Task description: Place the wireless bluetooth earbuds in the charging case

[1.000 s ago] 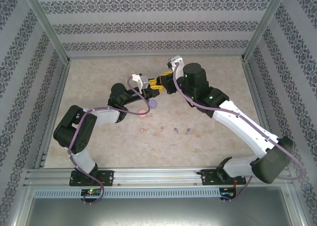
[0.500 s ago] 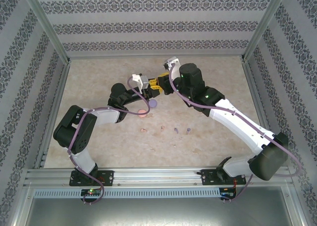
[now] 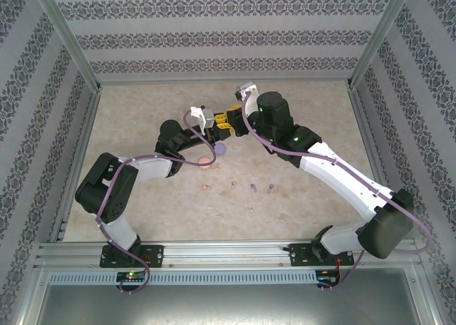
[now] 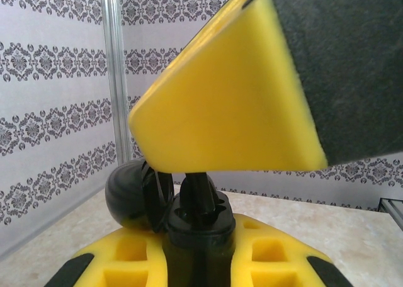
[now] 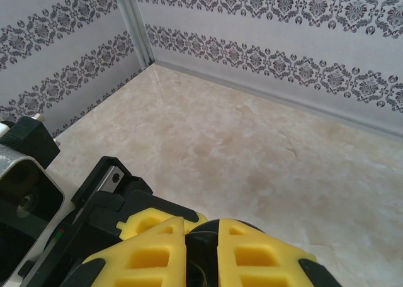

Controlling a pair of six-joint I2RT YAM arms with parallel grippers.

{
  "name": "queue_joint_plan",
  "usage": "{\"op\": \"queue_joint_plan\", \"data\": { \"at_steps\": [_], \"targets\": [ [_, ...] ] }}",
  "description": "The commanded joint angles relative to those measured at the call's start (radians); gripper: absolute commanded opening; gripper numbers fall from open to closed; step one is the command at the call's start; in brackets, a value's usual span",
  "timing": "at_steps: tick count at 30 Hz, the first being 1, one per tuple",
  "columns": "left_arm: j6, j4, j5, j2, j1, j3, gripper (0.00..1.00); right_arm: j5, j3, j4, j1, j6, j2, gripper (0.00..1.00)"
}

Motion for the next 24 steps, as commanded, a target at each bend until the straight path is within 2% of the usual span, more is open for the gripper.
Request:
{"op": "queue_joint_plan", "data": {
  "at_steps": [1,17,24],
  "targets": [
    [0.017,0.042,0.004,-0.051,-0.013,0.009,0.00,0.002,-0.026,-0.003,-0.010,0.019,-0.005,0.14],
    [0.024,0.031,-0.004,-0.049,-0.012,0.008,0.00,-0.006,-0.044,0.000,-0.015,0.034,-0.042,0.14],
    [0.028,0.032,-0.017,-0.051,-0.012,0.010,0.00,-0.049,-0.047,-0.015,-0.012,0.025,-0.024,0.13]
  ]
}}
